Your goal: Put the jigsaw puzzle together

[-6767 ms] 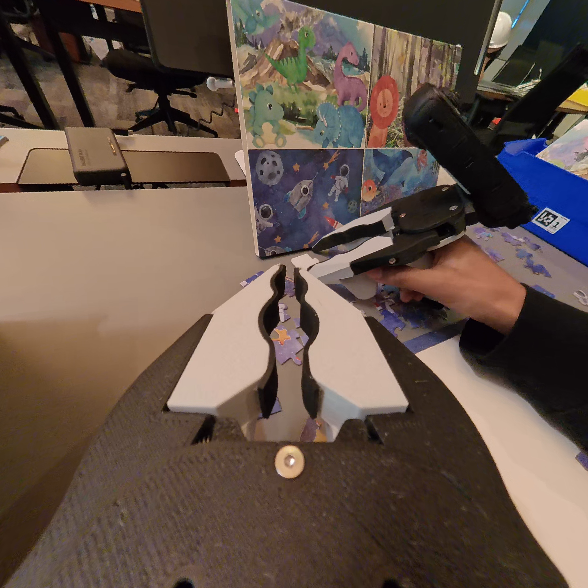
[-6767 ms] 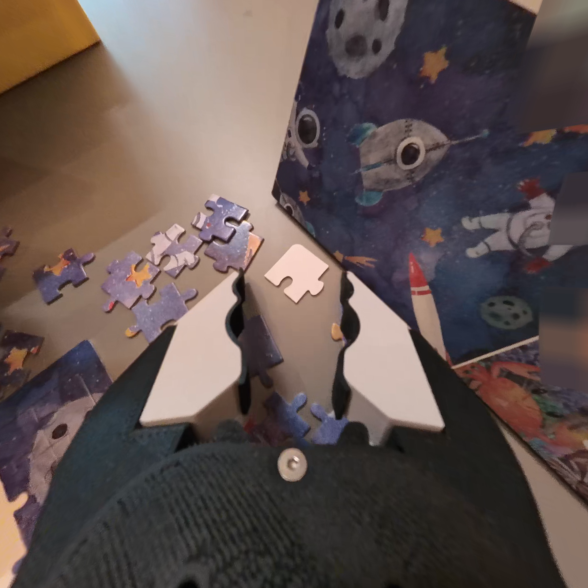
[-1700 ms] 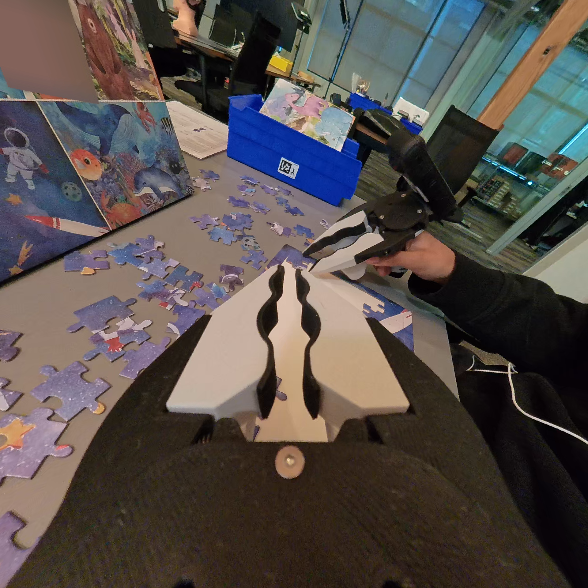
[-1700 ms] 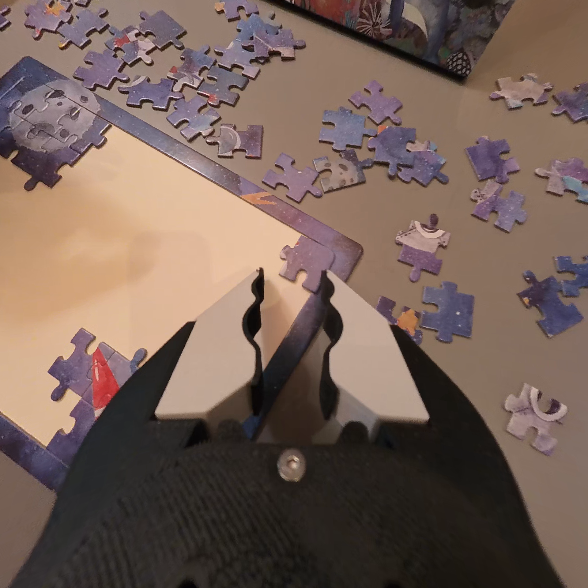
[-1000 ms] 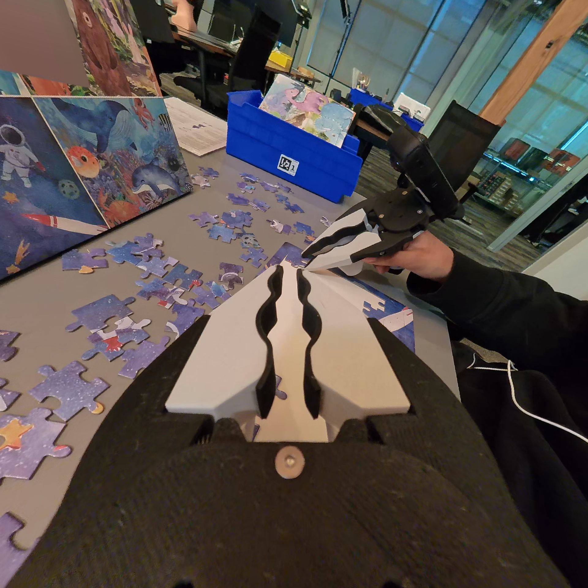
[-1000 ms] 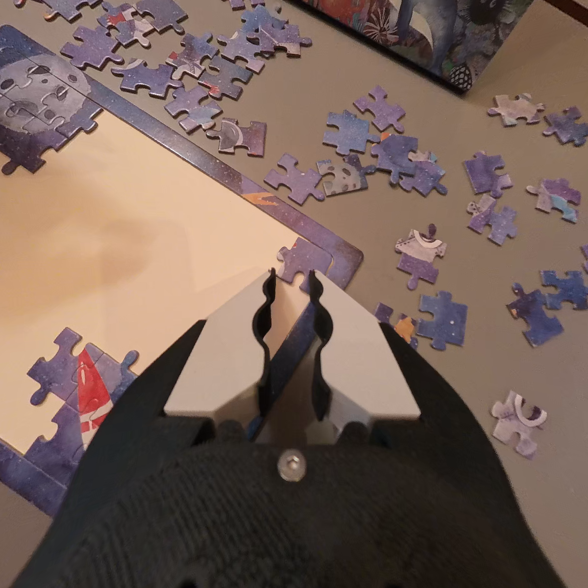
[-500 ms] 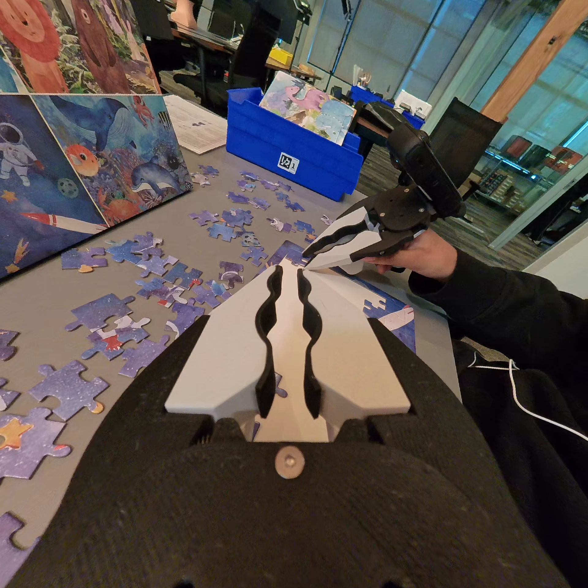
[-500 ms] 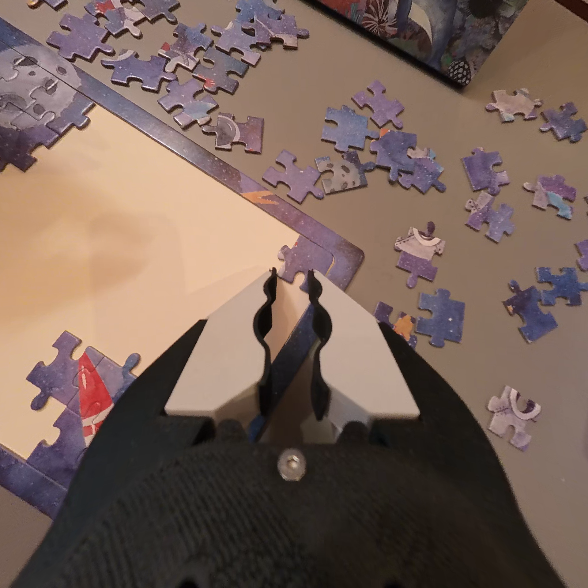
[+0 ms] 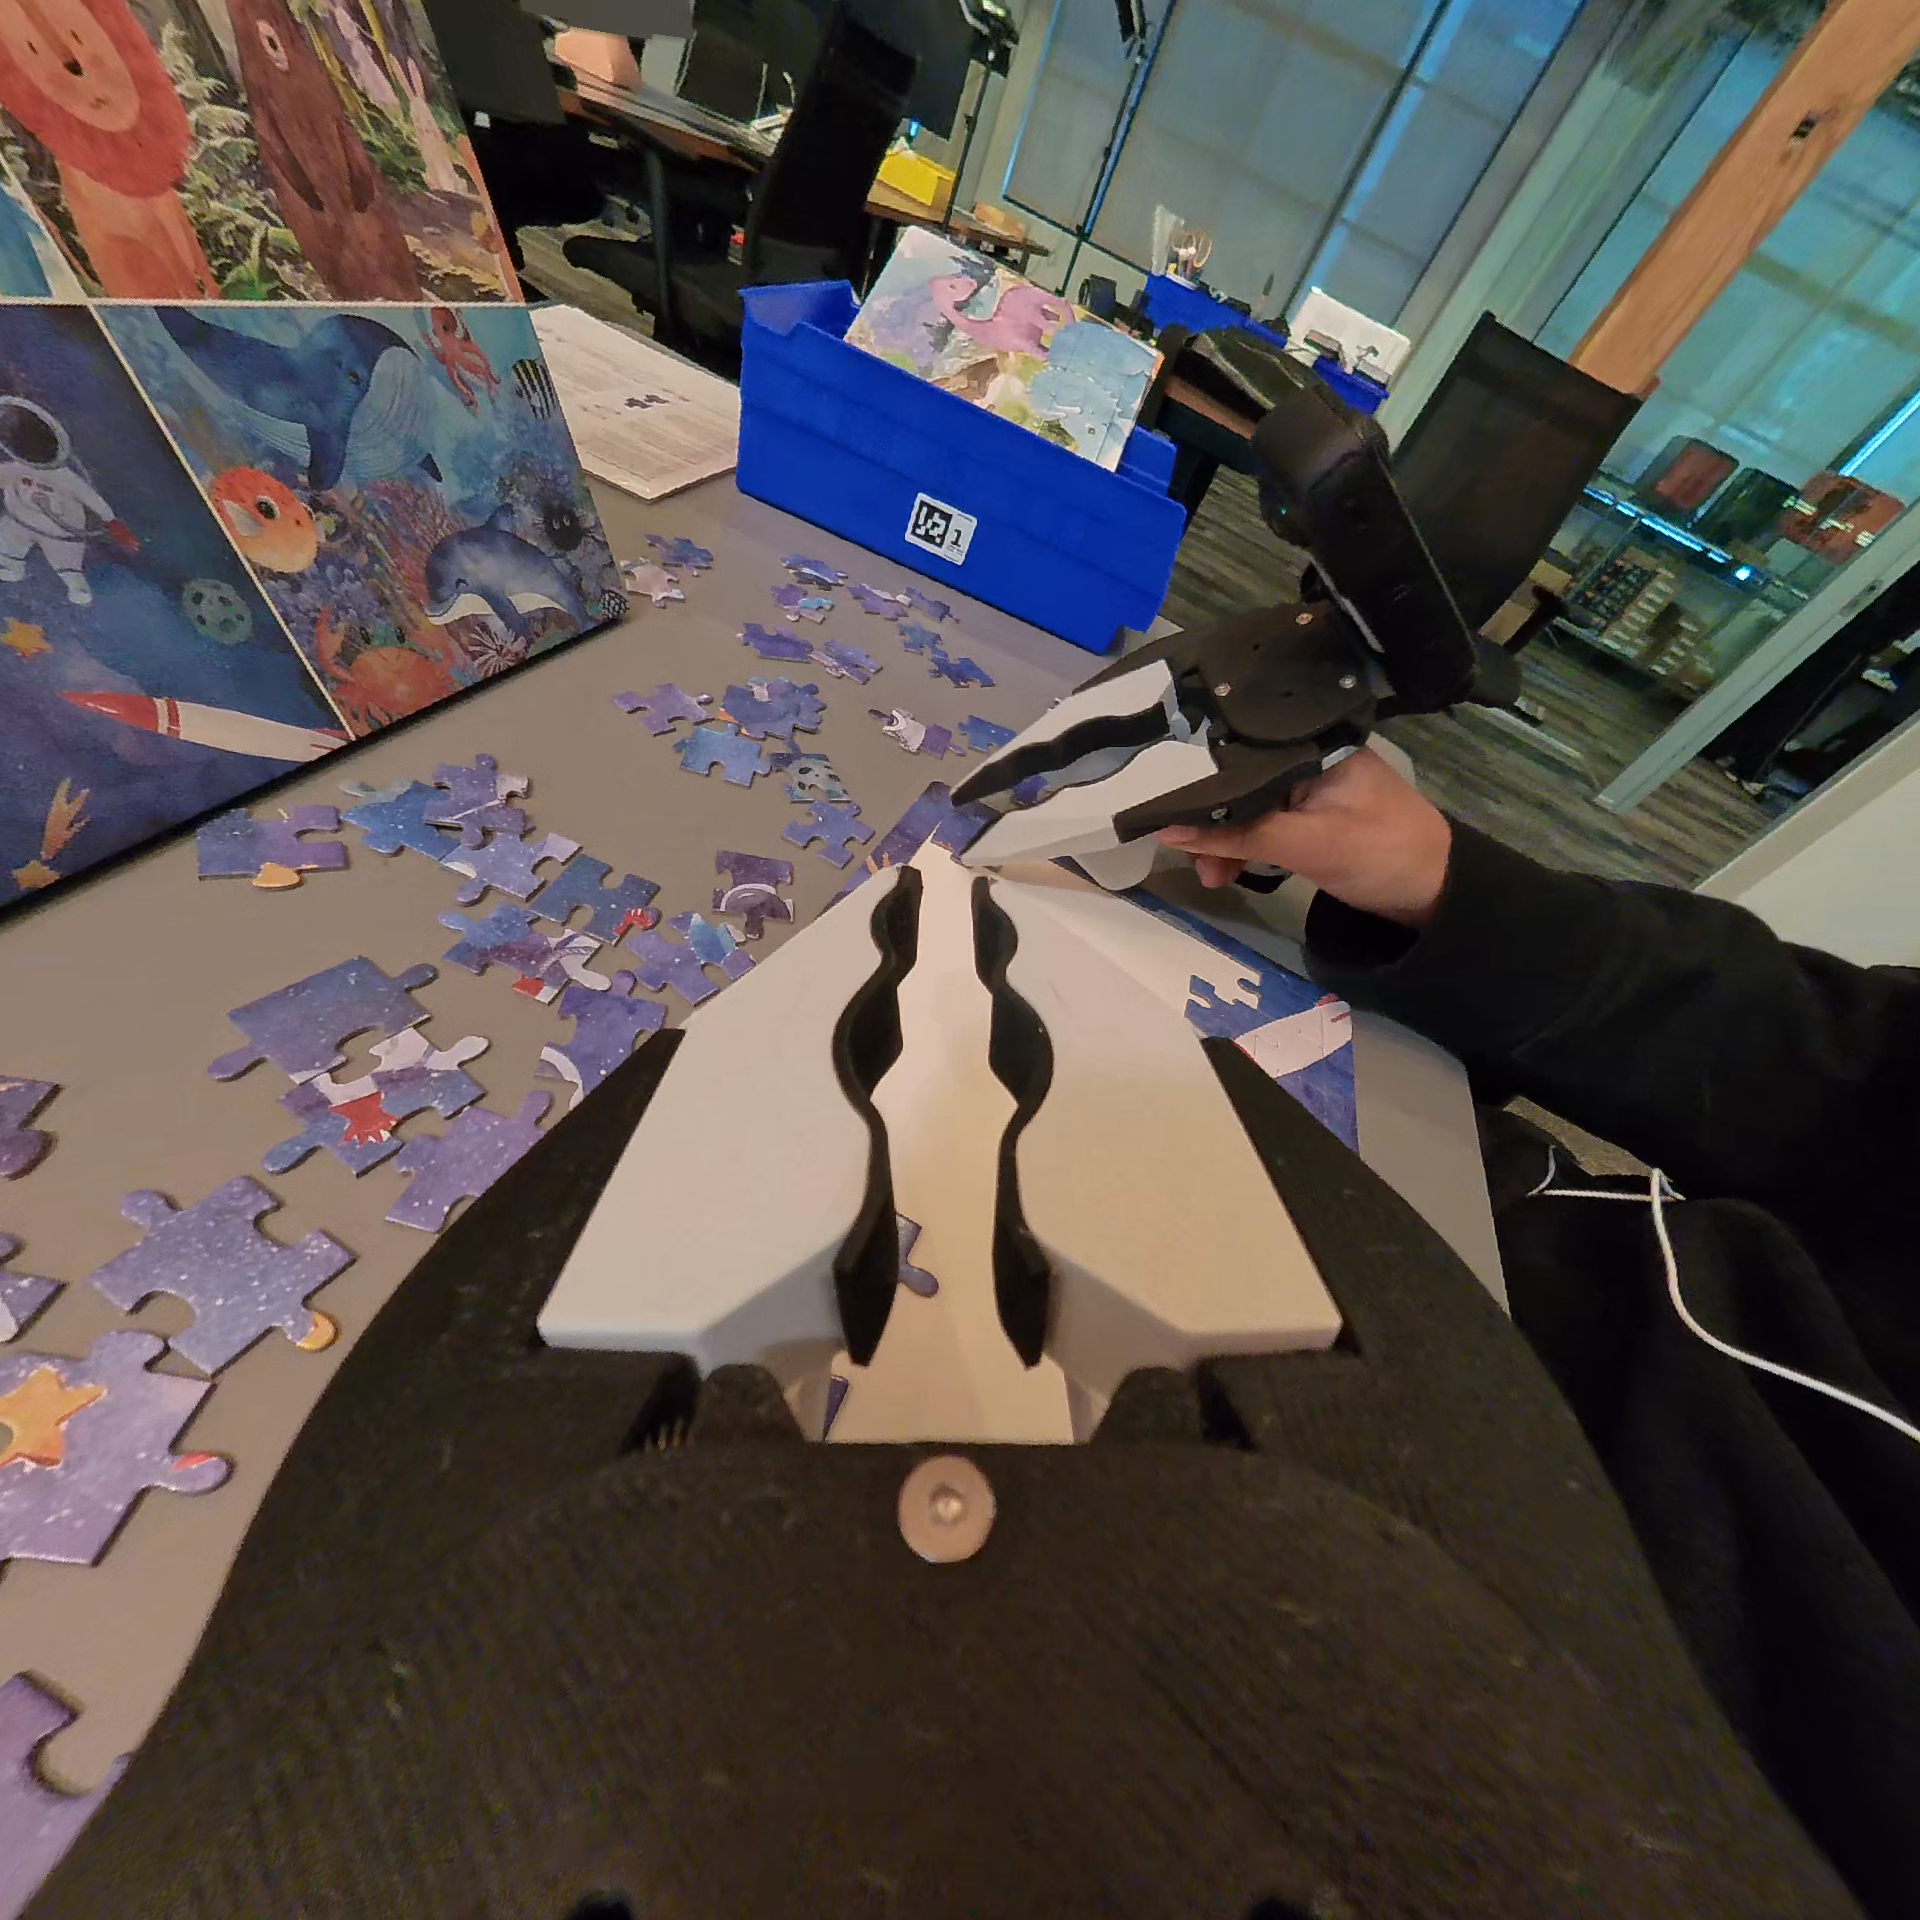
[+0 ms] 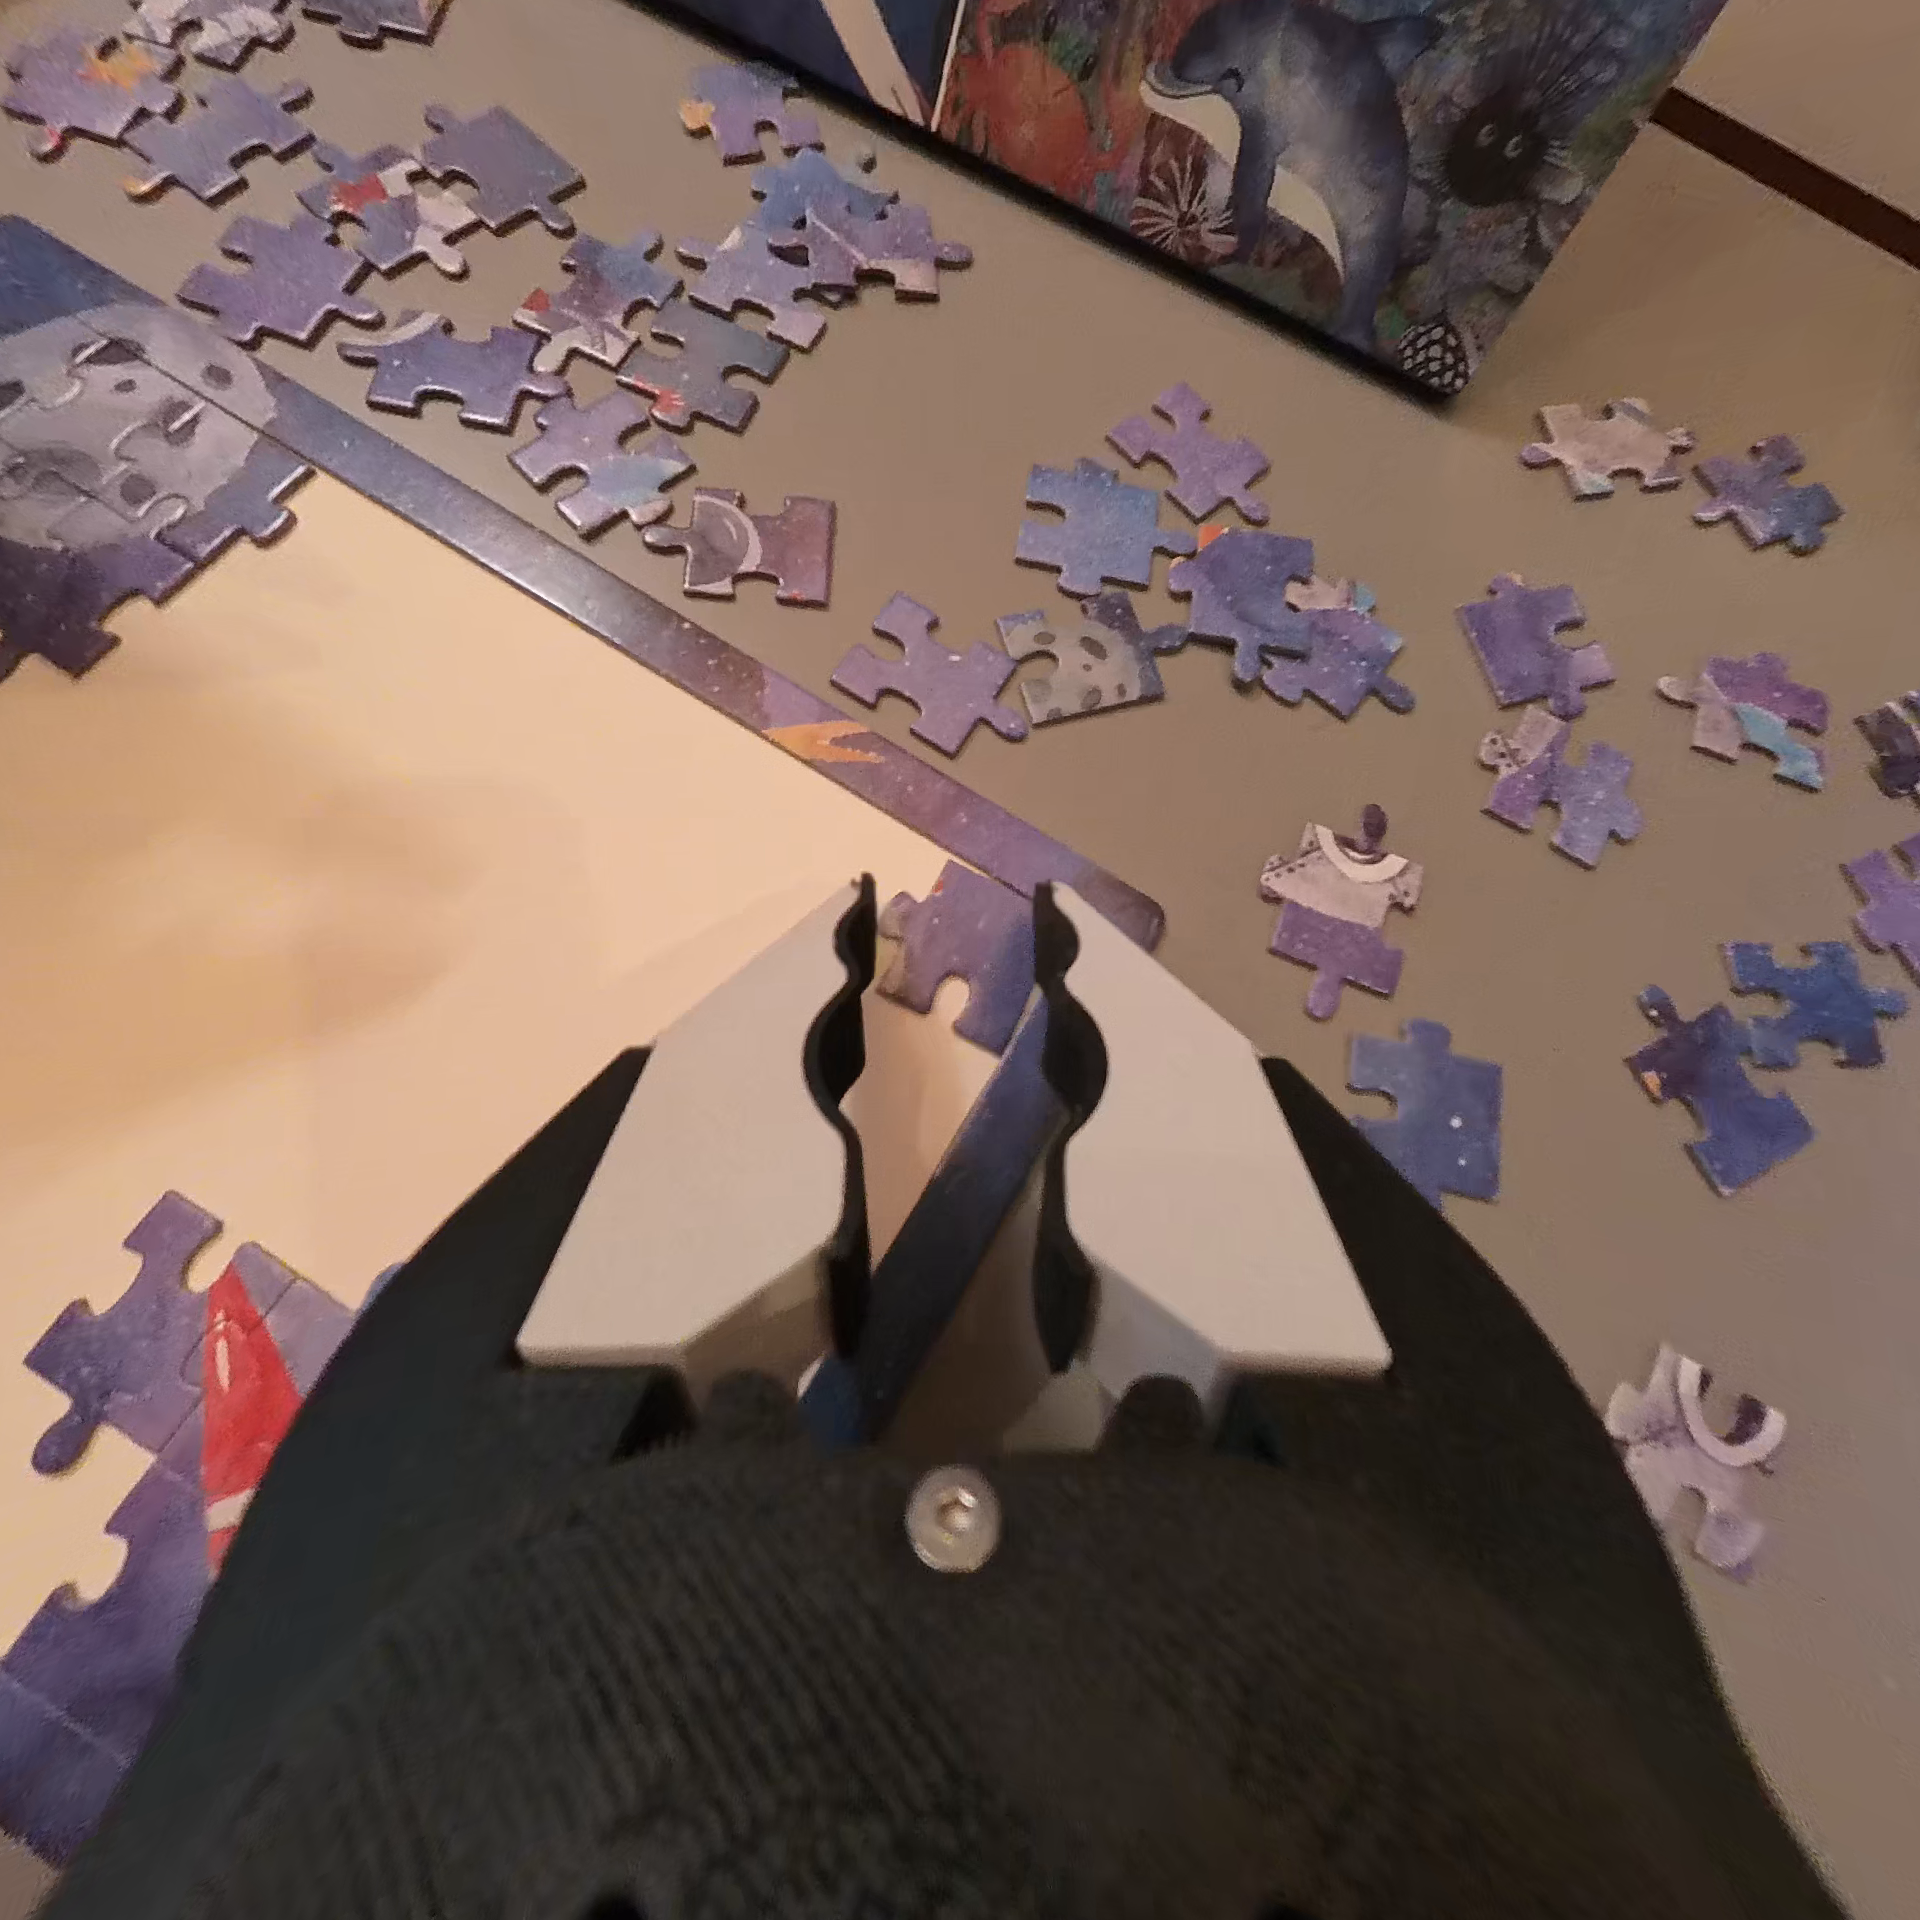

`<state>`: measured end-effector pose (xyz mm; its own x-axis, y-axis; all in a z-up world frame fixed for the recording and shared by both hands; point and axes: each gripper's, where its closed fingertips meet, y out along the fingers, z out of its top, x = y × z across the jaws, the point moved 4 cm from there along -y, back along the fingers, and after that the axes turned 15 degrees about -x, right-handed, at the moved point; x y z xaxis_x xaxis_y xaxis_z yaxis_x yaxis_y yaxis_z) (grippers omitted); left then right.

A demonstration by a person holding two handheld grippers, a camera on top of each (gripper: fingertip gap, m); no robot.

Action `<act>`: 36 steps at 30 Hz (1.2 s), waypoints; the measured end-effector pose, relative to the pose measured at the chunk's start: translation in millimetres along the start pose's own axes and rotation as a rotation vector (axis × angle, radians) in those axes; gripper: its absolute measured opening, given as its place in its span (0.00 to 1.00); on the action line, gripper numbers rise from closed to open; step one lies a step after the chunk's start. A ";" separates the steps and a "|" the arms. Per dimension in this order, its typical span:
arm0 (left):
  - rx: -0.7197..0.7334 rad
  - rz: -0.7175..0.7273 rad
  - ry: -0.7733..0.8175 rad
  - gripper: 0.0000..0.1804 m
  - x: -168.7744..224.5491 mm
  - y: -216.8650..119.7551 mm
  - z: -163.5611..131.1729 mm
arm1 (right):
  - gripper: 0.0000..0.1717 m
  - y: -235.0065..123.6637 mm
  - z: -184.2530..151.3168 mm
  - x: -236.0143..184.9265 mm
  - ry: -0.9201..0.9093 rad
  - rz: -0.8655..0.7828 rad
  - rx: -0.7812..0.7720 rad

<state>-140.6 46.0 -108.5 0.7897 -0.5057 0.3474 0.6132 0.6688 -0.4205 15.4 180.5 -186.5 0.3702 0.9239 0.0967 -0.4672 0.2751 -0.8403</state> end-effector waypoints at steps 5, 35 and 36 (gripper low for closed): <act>-0.003 0.001 0.000 0.05 0.0 0.3 -0.3 | 0.17 -0.7 -2.8 9.9 0.001 -0.091 -0.024; -0.007 0.000 0.002 0.05 -0.1 0.2 -0.6 | 0.20 -20.3 -4.0 24.3 0.049 -0.118 0.019; -0.007 0.000 0.002 0.05 -0.1 0.3 -0.7 | 0.20 -23.1 -5.5 27.4 0.060 -0.117 0.024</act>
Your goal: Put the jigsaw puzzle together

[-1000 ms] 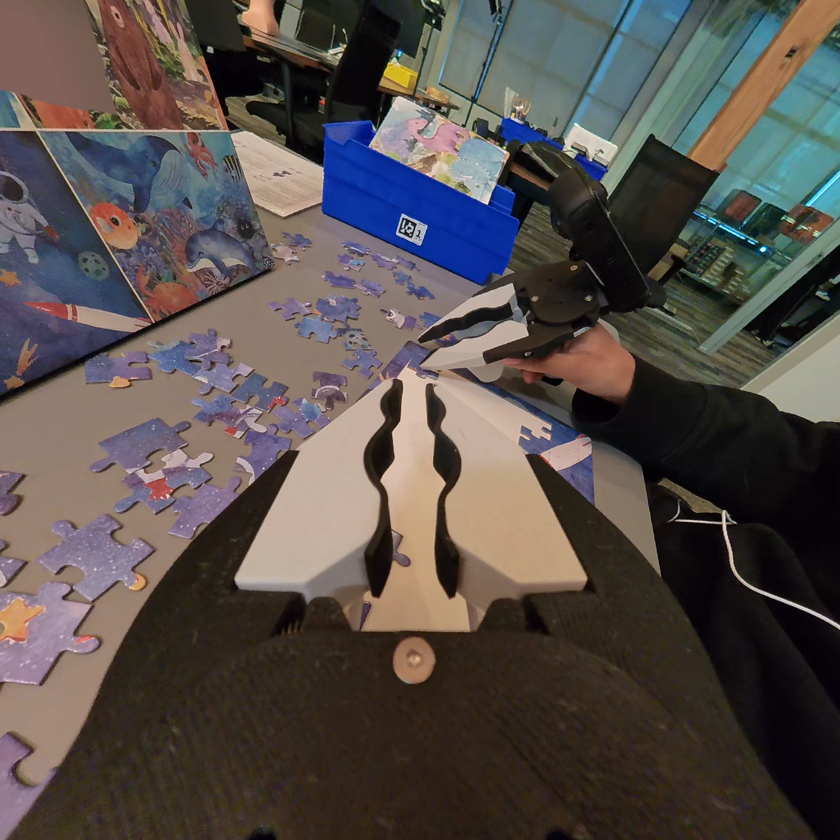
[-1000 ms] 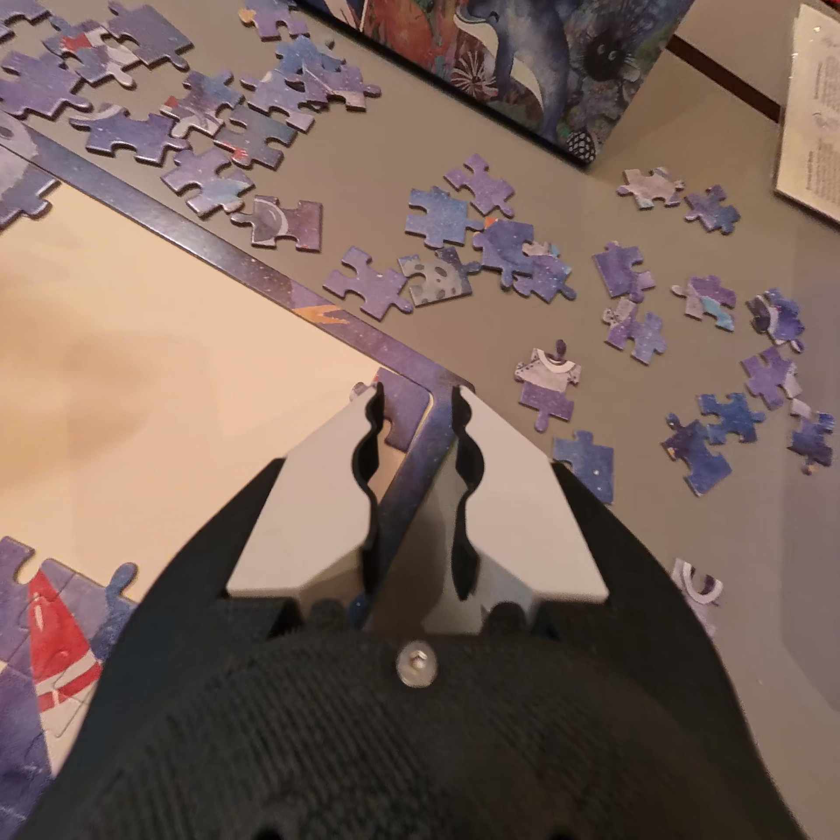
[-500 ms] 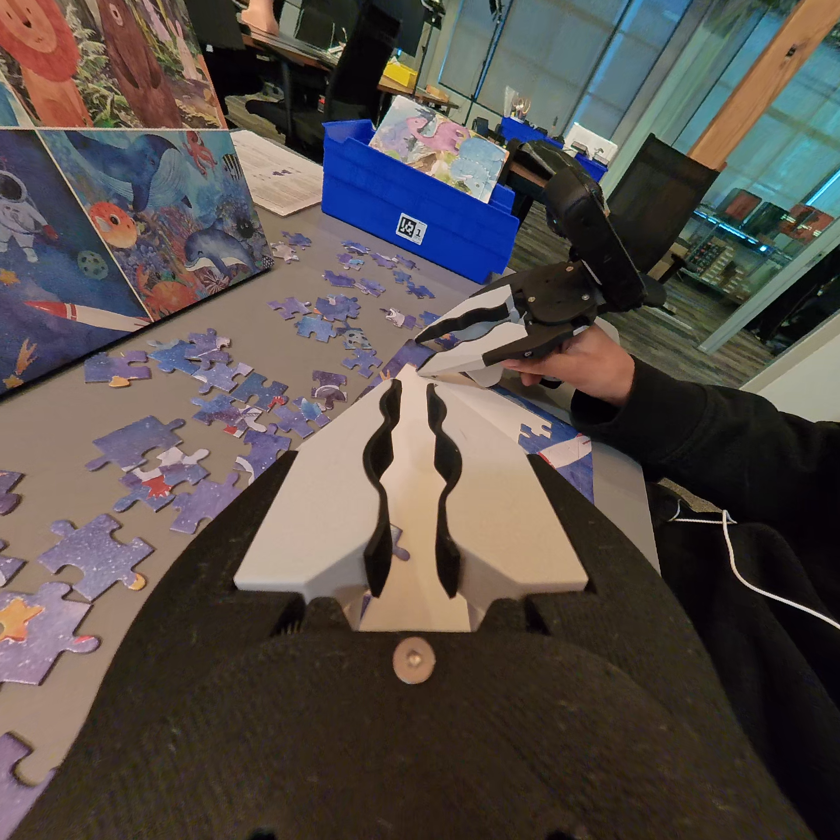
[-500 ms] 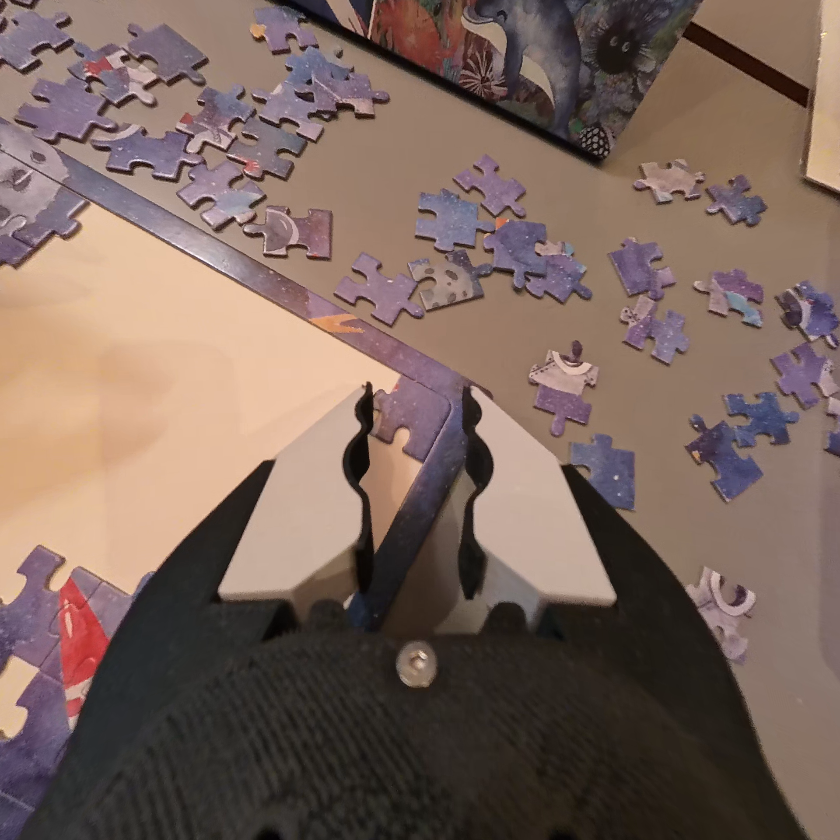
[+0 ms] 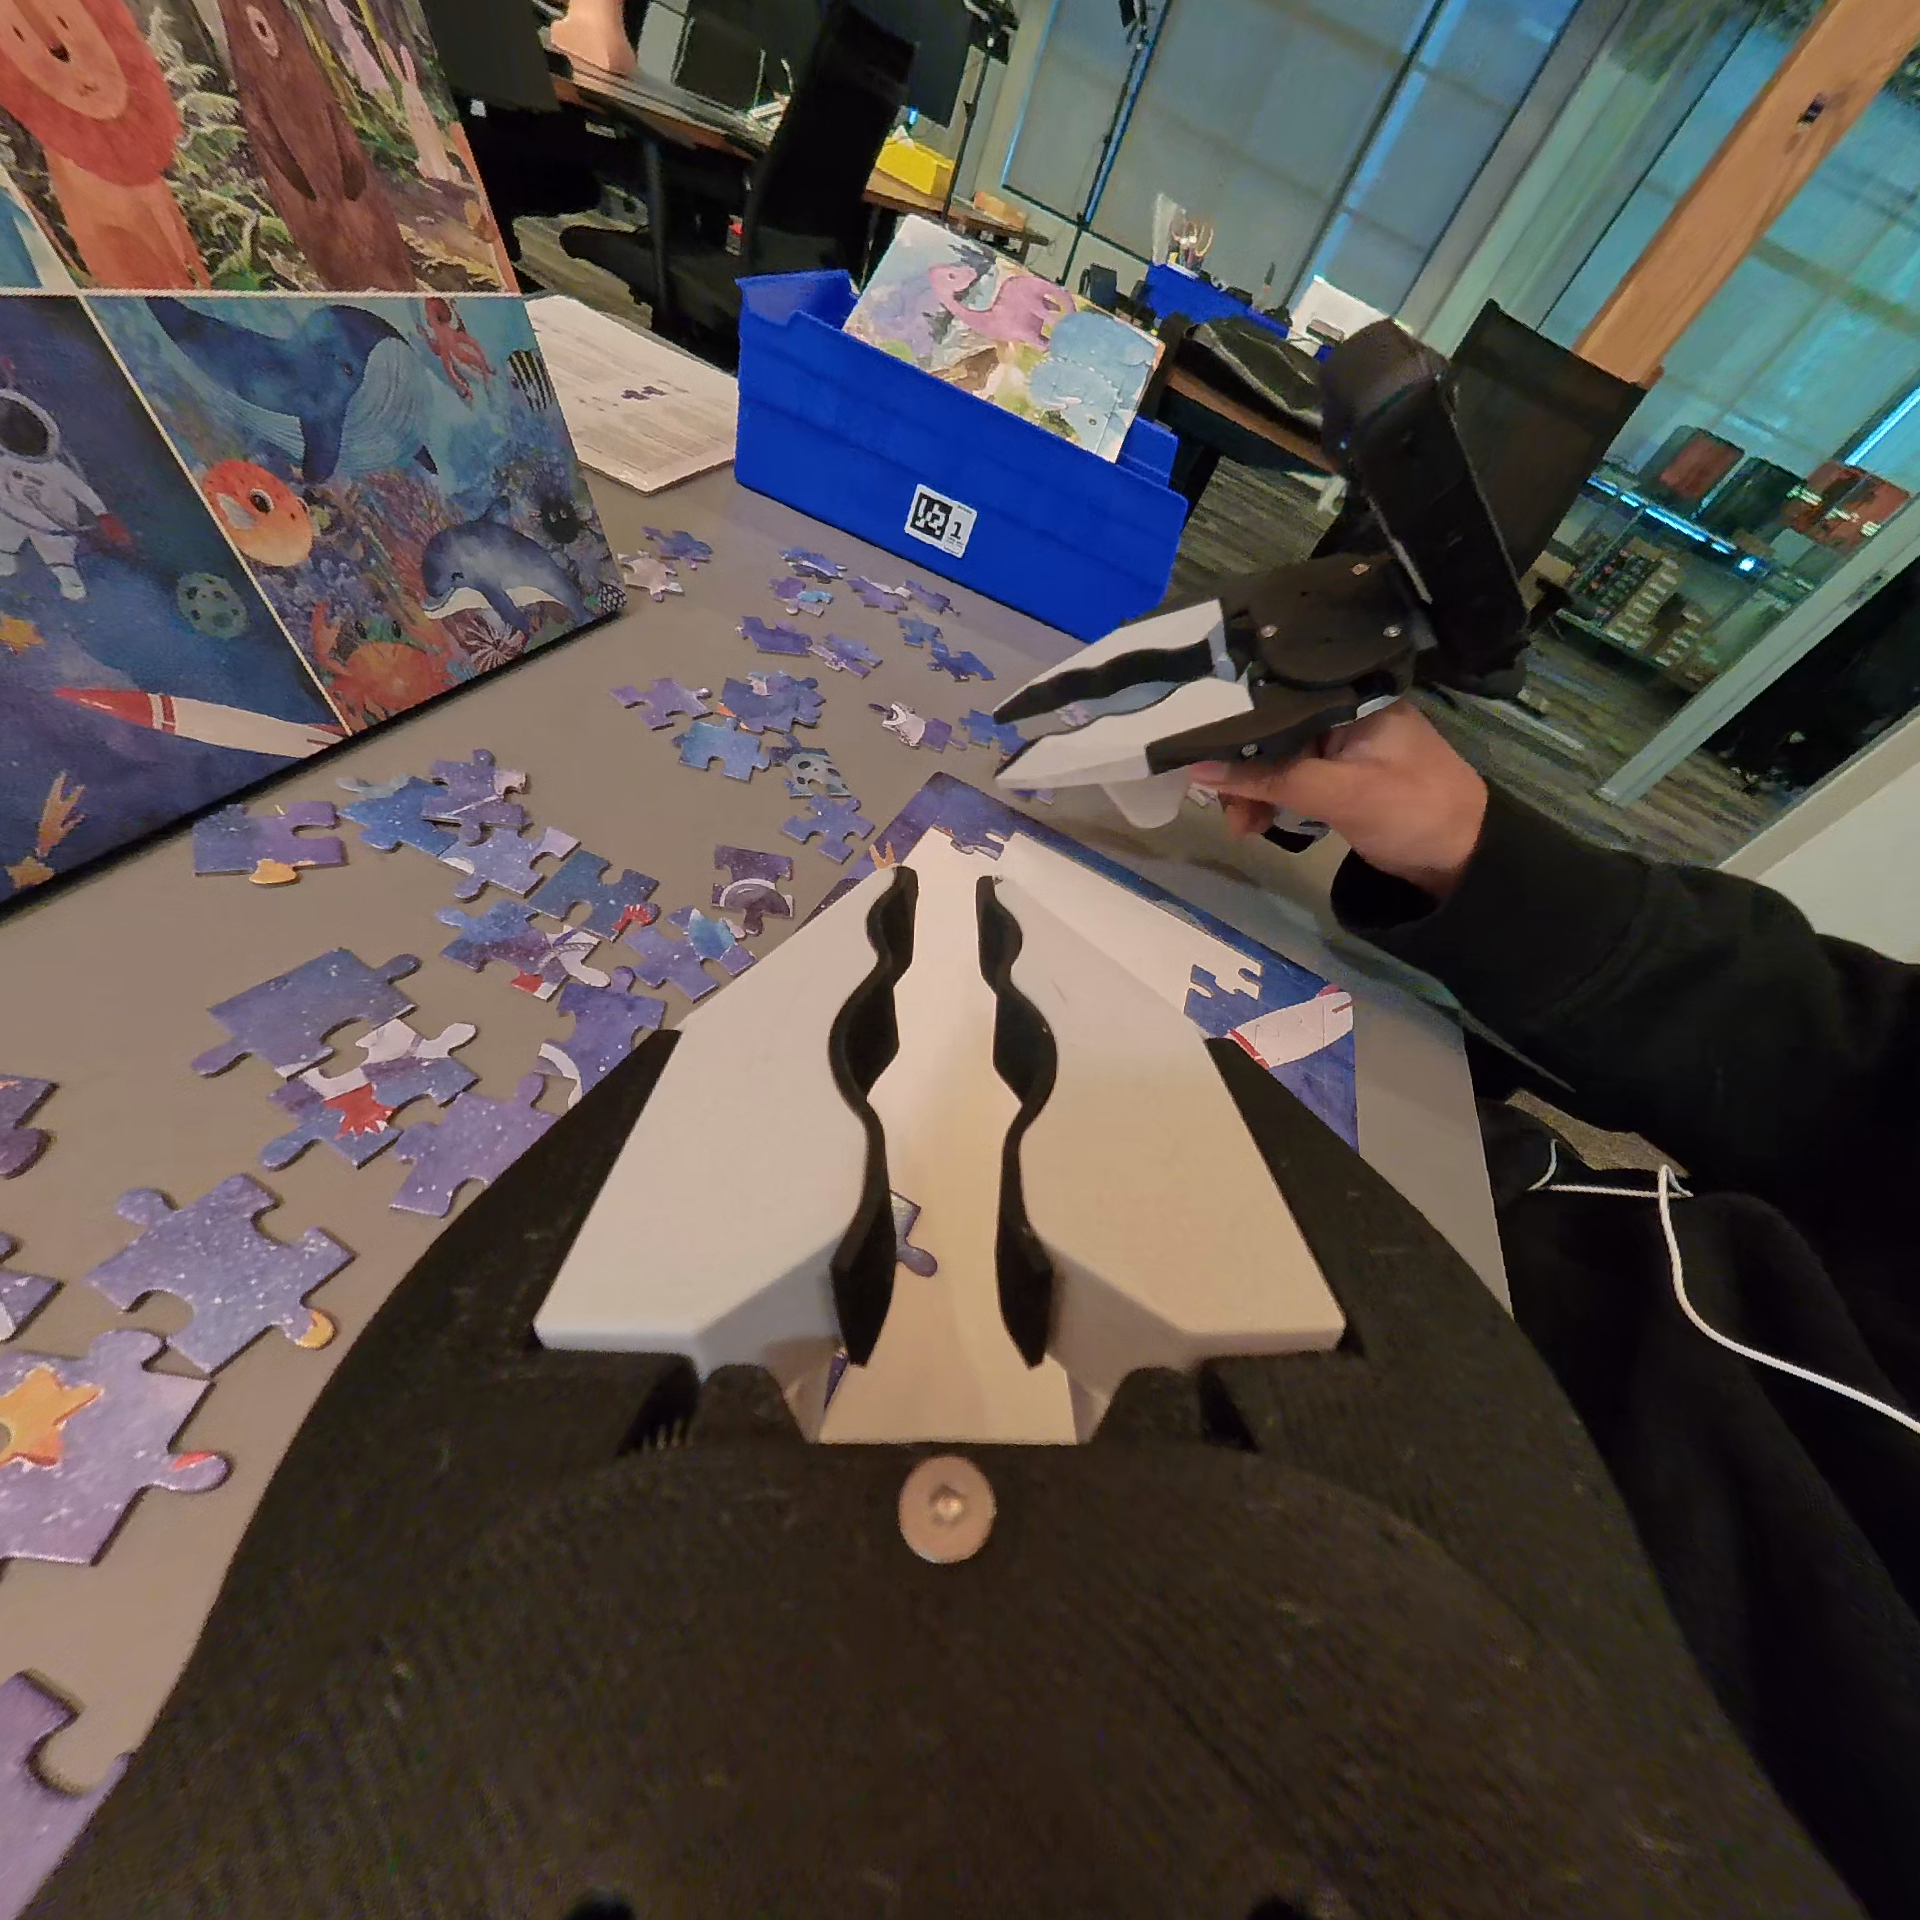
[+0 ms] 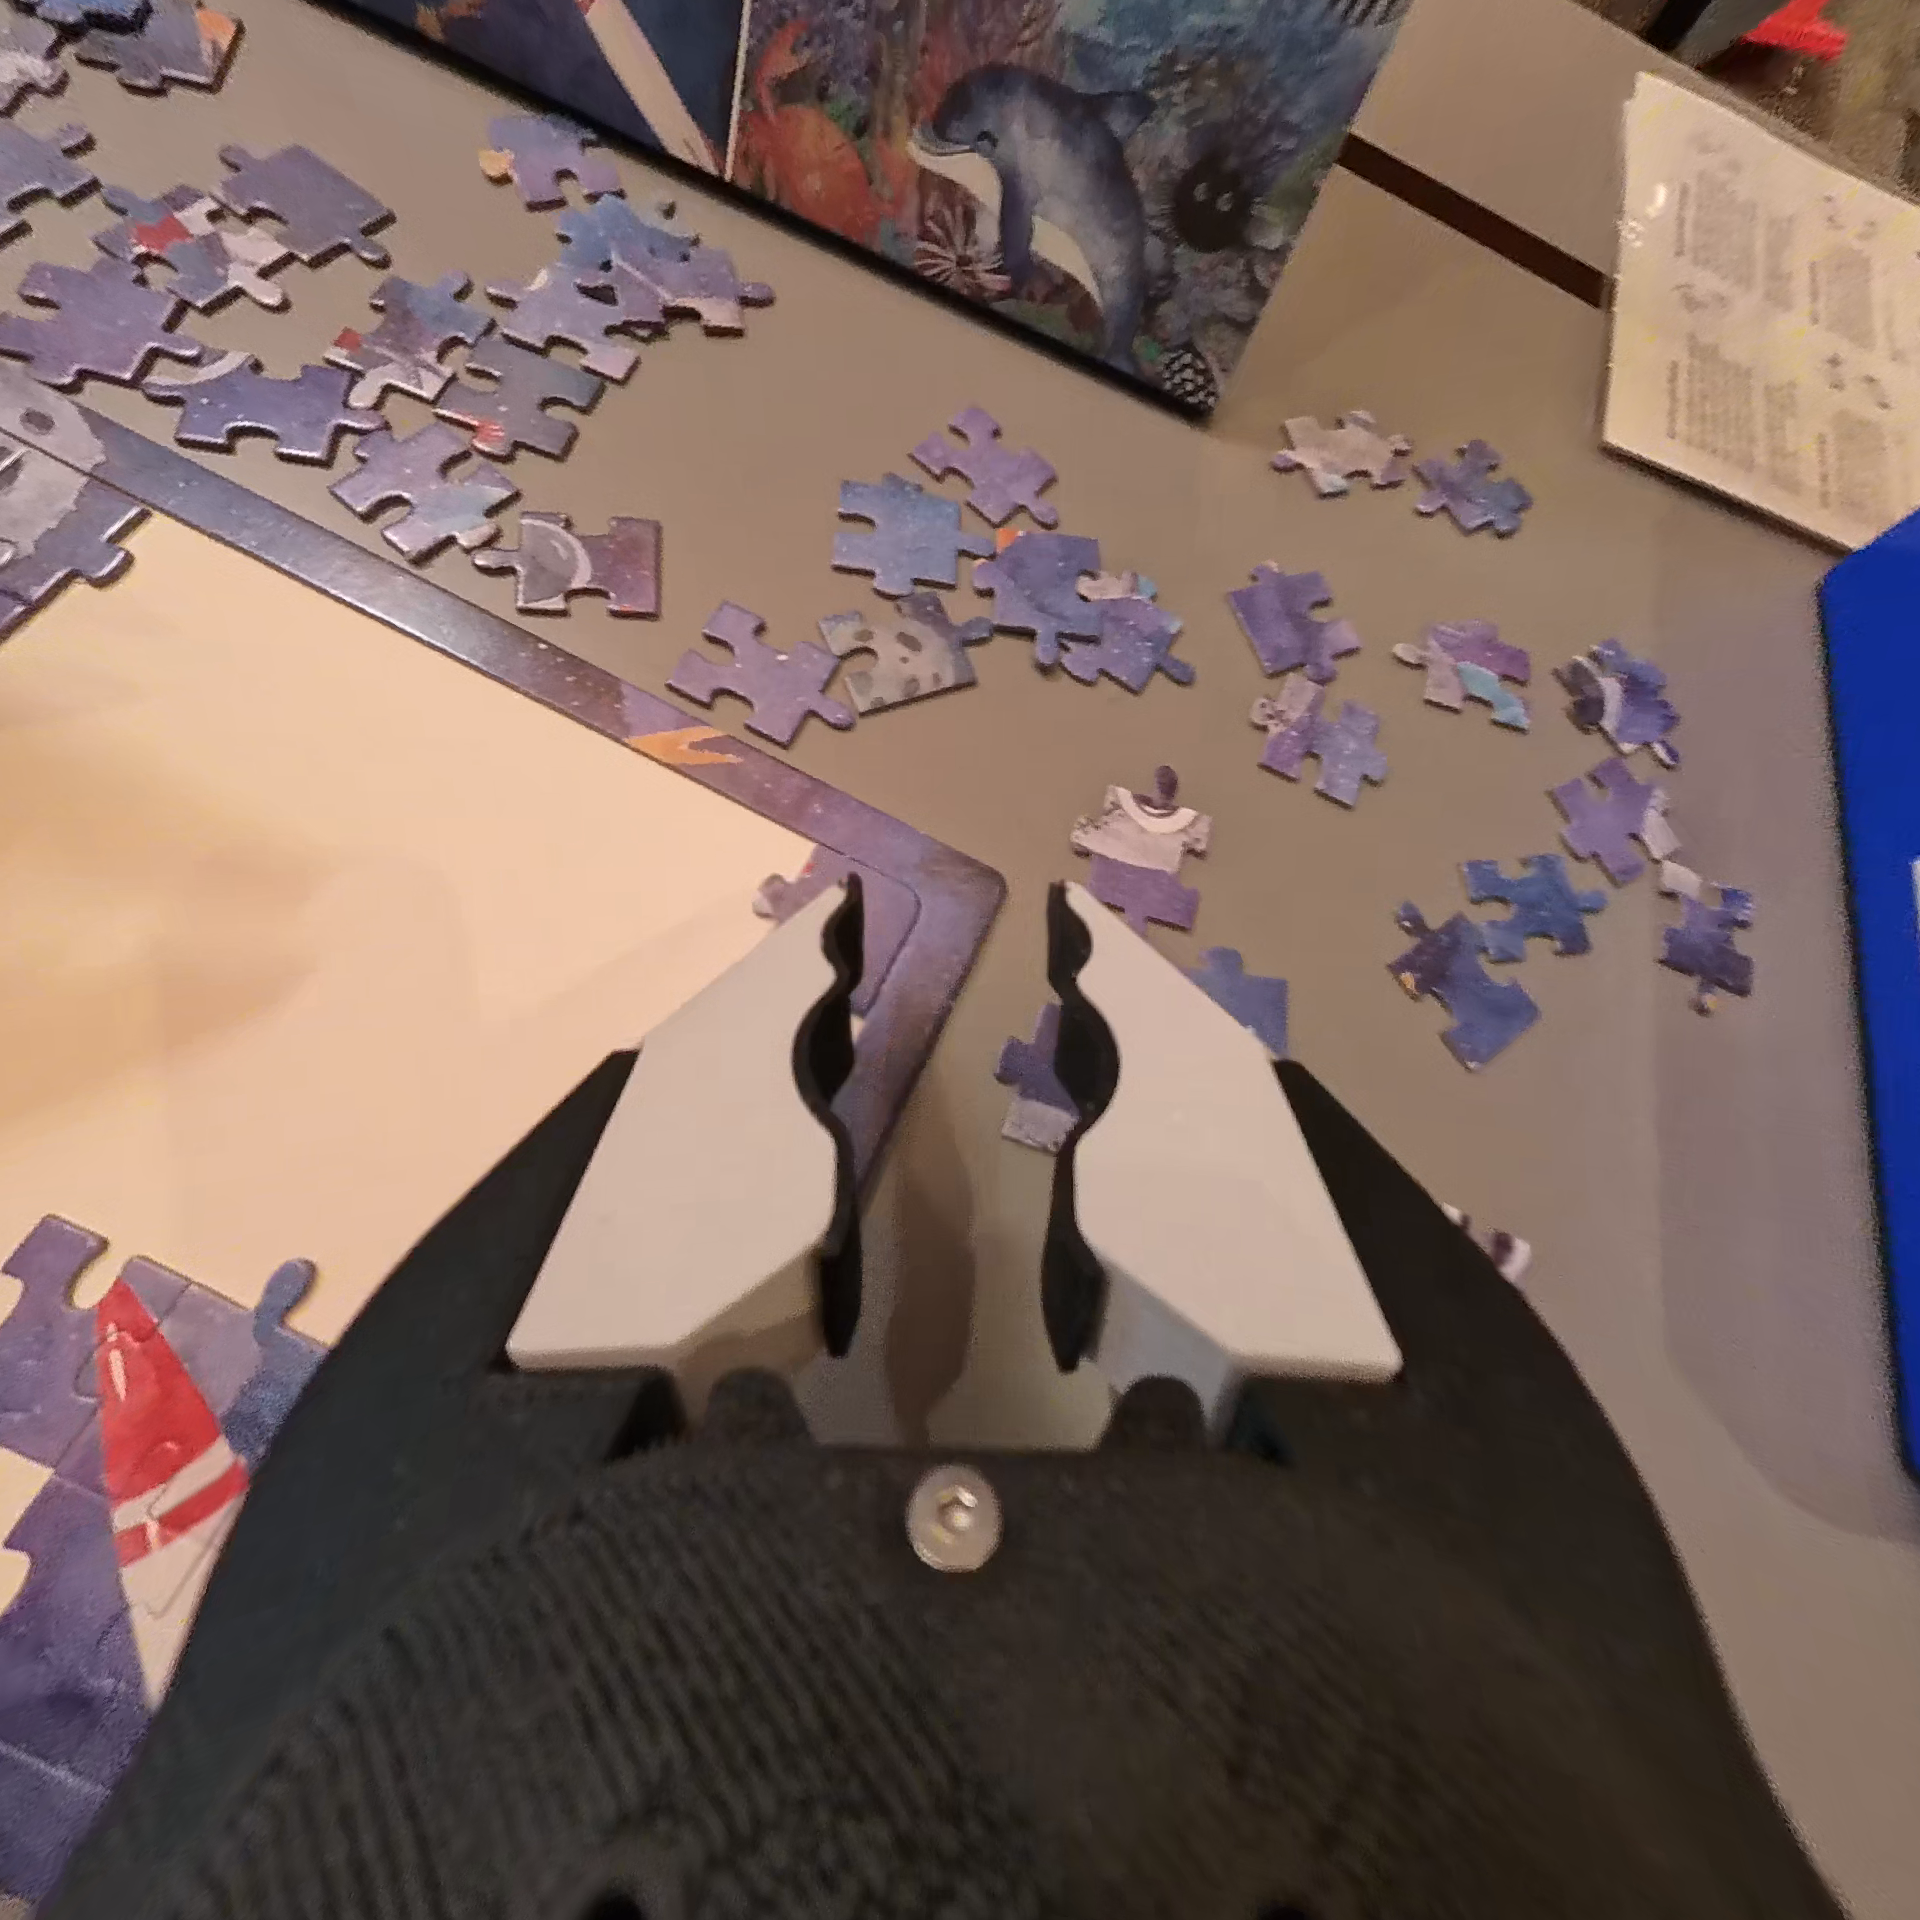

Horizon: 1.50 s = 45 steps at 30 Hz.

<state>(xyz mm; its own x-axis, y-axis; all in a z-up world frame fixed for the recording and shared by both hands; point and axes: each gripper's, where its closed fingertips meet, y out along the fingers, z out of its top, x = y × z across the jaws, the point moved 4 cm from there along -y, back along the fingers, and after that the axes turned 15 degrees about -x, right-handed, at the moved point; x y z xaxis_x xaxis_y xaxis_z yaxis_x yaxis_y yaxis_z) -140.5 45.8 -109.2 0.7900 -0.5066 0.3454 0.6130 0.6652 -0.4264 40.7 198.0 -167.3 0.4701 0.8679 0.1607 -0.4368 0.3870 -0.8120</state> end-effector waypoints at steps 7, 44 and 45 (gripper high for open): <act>-0.003 0.002 -0.001 0.05 -0.5 0.6 -0.4 | 0.19 1.8 -12.2 -3.3 -0.002 0.026 -0.027; 0.386 0.431 -0.204 0.01 -65.5 -67.7 16.5 | 0.30 -39.3 -7.6 73.4 0.116 -0.024 0.510; 0.372 0.446 -0.204 0.01 -67.1 -67.2 15.2 | 0.30 -38.4 -7.7 74.0 0.123 -0.023 0.505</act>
<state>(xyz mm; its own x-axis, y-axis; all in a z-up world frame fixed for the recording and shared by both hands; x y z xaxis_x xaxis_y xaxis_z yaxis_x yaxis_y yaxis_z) -234.9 43.4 -91.1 0.9280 -0.0445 0.3699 0.1489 0.9544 -0.2586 98.2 244.9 -128.5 0.5570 0.8263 0.0837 -0.7268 0.5338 -0.4322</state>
